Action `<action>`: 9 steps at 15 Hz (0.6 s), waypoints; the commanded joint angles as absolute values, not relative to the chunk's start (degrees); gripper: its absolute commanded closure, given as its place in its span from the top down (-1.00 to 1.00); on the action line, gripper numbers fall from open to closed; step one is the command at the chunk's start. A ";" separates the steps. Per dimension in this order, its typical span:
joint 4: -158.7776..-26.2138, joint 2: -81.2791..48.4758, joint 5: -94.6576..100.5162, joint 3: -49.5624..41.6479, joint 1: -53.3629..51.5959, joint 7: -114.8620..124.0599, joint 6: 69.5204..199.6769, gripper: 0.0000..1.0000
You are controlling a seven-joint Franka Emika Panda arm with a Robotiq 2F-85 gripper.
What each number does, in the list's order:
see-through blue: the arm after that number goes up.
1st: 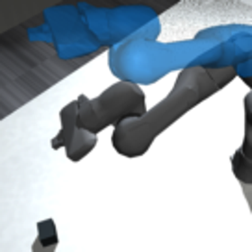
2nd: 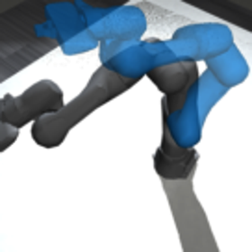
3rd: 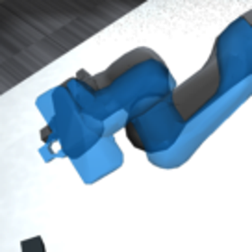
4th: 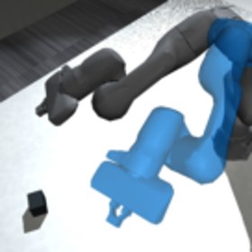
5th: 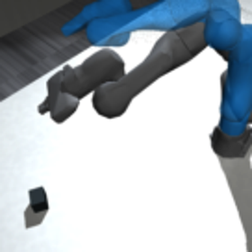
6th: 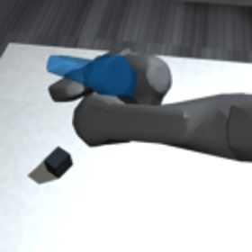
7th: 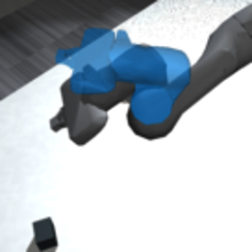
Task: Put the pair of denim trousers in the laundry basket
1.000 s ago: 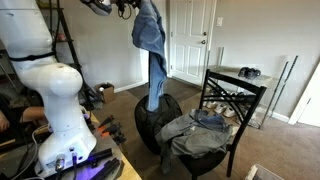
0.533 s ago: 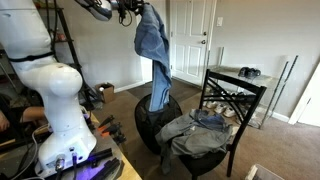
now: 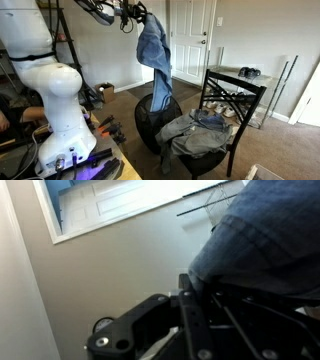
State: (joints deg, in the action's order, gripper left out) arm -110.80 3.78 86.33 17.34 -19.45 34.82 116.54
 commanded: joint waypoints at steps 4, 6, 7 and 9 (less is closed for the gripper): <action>-108.86 -0.39 82.44 17.83 -19.19 31.89 126.36 -0.94; -108.74 -1.68 81.83 17.98 -19.30 31.92 128.87 -0.94; -108.80 -2.07 81.38 18.05 -19.35 31.81 129.87 -0.94; -109.25 -2.36 81.20 18.08 -19.33 32.58 131.17 -0.94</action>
